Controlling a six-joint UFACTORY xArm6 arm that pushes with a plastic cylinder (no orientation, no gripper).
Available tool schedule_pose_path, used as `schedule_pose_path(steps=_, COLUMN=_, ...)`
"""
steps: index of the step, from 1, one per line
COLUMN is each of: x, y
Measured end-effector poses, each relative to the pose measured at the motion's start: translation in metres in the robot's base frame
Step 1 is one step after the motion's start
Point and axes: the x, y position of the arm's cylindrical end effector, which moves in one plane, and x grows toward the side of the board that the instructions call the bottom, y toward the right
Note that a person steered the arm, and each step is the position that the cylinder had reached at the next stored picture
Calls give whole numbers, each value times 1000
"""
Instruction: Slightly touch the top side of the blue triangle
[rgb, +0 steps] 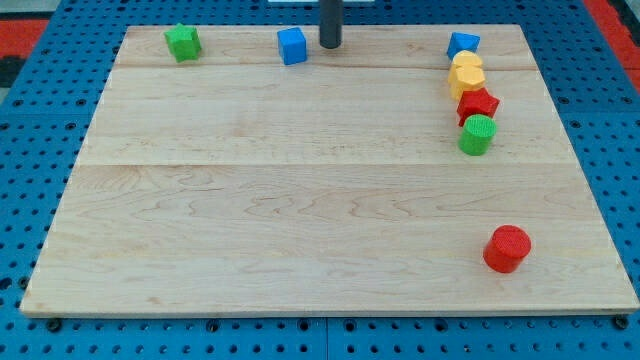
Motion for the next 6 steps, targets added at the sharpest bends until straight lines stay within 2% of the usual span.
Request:
schedule_pose_path(steps=1, x=-26, y=55)
schedule_pose_path(steps=2, x=-27, y=112)
schedule_pose_path(steps=3, x=-2, y=175)
schedule_pose_path(steps=4, x=55, y=233)
schedule_pose_path(steps=6, x=279, y=251)
